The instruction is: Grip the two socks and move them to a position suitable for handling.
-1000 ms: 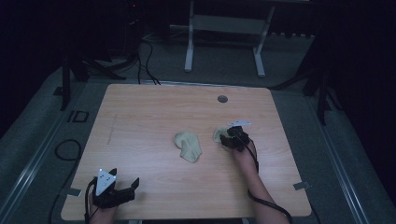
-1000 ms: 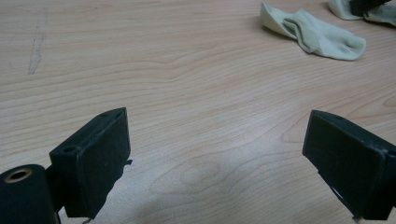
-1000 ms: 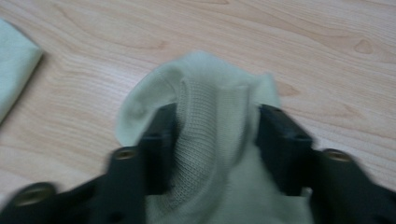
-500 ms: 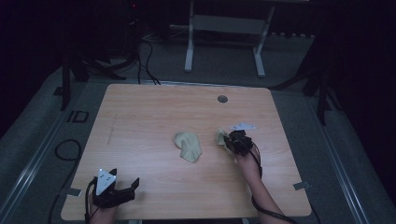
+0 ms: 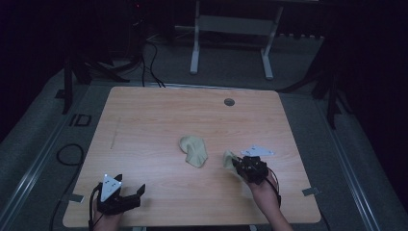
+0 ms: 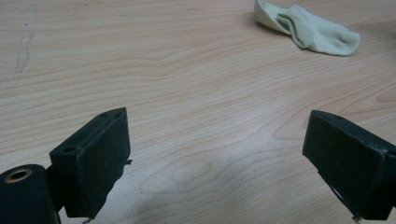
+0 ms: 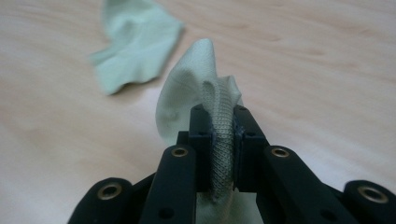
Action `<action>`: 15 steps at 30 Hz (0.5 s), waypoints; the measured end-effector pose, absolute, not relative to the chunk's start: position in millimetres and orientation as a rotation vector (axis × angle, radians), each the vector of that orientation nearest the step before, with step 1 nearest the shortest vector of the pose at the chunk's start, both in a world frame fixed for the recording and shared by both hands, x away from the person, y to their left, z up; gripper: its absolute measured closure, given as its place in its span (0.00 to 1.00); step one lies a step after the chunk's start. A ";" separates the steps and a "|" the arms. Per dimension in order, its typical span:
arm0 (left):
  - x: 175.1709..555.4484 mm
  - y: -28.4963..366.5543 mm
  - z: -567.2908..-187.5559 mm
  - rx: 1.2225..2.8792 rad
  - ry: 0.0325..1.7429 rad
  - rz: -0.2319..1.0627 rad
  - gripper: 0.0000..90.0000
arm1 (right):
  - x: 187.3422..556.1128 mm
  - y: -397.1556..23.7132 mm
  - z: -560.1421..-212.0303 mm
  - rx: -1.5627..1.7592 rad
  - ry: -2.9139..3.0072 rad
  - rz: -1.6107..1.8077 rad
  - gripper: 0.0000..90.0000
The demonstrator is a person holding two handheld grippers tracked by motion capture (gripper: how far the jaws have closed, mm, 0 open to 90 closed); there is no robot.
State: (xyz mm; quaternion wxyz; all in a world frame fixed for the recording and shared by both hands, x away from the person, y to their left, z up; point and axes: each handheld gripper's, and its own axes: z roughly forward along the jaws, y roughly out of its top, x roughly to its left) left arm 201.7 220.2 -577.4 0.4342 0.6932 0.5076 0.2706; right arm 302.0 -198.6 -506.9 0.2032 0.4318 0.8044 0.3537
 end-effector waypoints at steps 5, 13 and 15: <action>201.4 219.9 -577.3 1.722 1.261 0.674 0.08 | 276.2 -191.6 -509.8 1.148 2.279 1.008 0.90; 200.8 216.5 -576.7 1.724 1.244 0.678 0.08 | 247.9 -178.0 -547.6 1.129 2.363 0.940 0.90; 200.2 216.0 -575.7 1.706 1.215 0.659 0.08 | 247.6 -175.5 -558.6 1.123 2.390 0.905 0.89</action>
